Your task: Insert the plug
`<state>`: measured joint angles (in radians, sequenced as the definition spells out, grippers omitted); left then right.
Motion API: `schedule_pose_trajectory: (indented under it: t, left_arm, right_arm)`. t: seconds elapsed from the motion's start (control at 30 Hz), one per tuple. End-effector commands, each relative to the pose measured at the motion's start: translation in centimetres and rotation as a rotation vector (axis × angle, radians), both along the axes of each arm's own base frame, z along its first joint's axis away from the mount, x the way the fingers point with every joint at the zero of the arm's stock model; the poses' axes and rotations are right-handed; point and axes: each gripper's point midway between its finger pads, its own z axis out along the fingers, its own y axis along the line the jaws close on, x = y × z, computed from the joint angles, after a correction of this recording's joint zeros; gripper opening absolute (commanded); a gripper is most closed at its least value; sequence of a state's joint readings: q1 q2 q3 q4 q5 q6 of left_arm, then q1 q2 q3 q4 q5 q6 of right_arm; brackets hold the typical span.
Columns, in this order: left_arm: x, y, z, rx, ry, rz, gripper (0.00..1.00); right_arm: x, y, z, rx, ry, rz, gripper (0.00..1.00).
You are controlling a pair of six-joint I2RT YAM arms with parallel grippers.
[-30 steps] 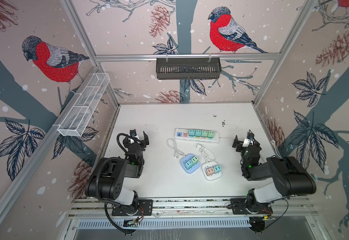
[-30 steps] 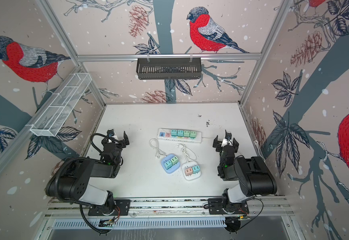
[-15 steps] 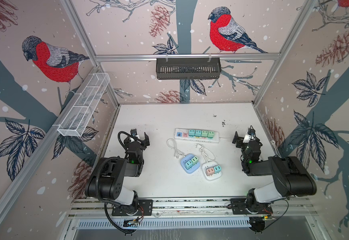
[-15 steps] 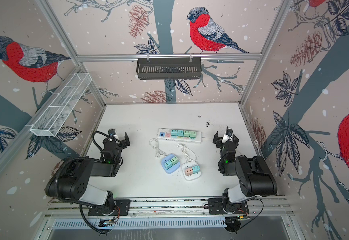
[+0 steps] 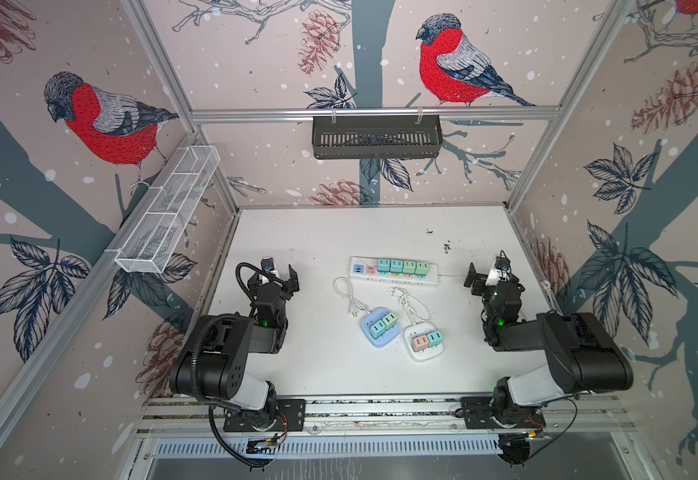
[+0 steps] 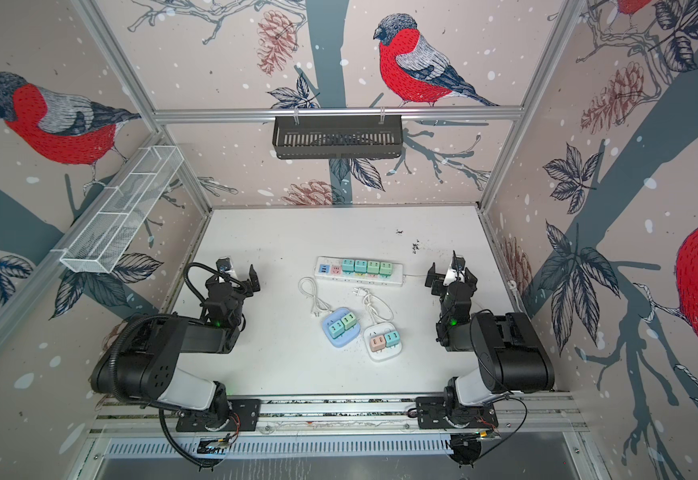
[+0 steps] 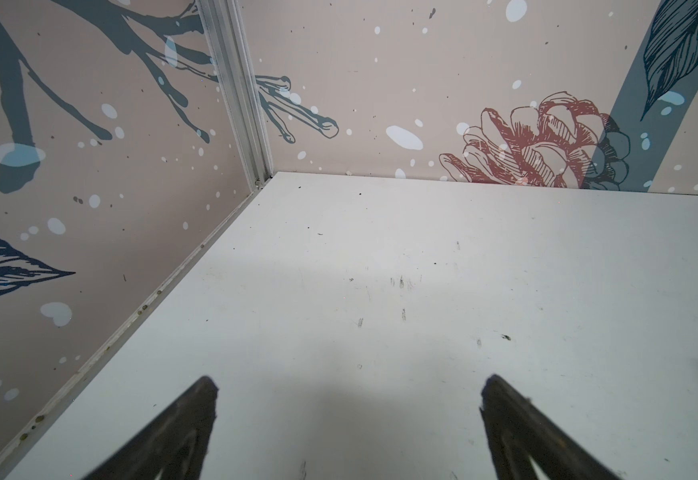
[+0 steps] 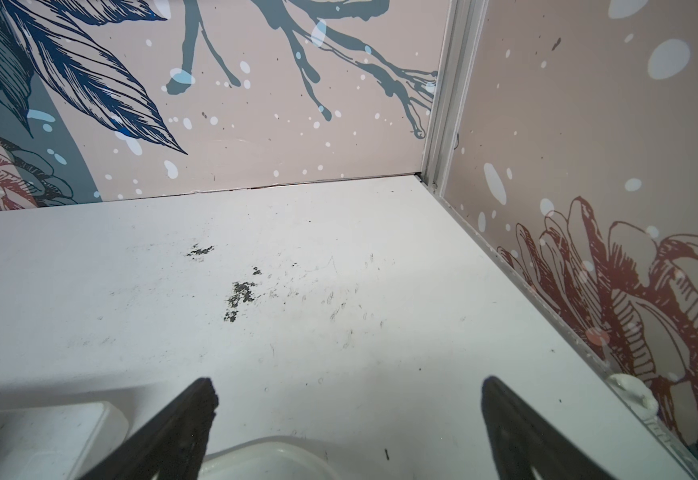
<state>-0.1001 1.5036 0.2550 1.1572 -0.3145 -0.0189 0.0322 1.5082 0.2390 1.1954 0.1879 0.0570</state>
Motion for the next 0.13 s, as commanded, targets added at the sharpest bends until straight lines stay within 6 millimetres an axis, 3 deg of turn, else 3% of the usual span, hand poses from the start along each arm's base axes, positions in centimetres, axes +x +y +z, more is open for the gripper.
schedule_pose_trajectory:
  t: [0.0,0.1]
  left_arm:
    - [0.15,0.06,0.45,-0.006,-0.017,0.001,0.98]
    - [0.15,0.06,0.45,-0.006,-0.017,0.001,0.98]
  right_arm:
    - [0.16,0.14,0.04,0.017,-0.001,0.006,0.99]
    - [-0.12,0.19,0.15,0.014,-0.008,0.004,0.99]
